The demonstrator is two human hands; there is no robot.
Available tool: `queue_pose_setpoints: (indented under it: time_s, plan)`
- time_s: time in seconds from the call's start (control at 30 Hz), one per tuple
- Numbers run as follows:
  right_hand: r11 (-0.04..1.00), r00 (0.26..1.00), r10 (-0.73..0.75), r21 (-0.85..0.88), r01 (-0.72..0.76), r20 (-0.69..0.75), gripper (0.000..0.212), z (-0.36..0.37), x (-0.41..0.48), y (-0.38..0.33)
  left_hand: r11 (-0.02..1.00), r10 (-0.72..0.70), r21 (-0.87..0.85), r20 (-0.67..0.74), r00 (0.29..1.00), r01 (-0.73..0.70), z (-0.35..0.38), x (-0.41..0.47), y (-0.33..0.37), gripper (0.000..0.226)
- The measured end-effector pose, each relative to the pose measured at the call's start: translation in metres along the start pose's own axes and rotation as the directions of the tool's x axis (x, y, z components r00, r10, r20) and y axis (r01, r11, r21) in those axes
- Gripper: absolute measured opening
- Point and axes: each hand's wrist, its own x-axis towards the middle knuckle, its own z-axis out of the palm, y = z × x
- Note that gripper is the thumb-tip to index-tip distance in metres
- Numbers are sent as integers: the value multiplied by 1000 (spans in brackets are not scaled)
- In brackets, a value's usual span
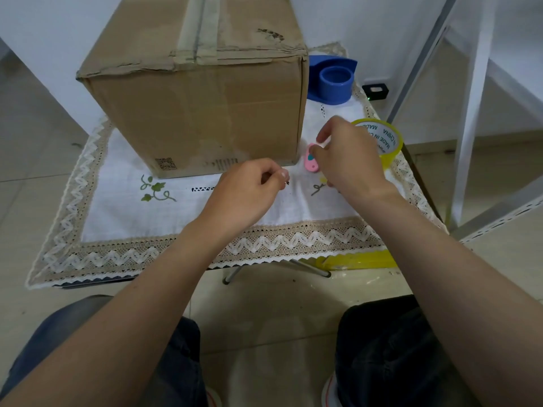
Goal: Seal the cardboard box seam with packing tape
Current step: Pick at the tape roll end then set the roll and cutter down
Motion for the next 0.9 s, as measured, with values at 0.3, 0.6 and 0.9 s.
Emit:
queue_pose_setpoints:
  time_s: [0.3, 0.6, 0.9]
  plan:
    - [967, 991, -133, -222, 124, -28, 13, -1, -5, 1, 1000, 3, 5, 0, 1000, -3, -1, 1, -1, 24]
    - [910, 990, -78, -414, 21, -119, 53, -16, -2, 16, 998, -46, 38, -13, 999, 47, 1, 5, 1, 18]
    - [909, 980, -129, -412, 56, -152, 59, -14, 0, 22, 999, -31, 30, -18, 999, 31, 0, 3, -1, 17]
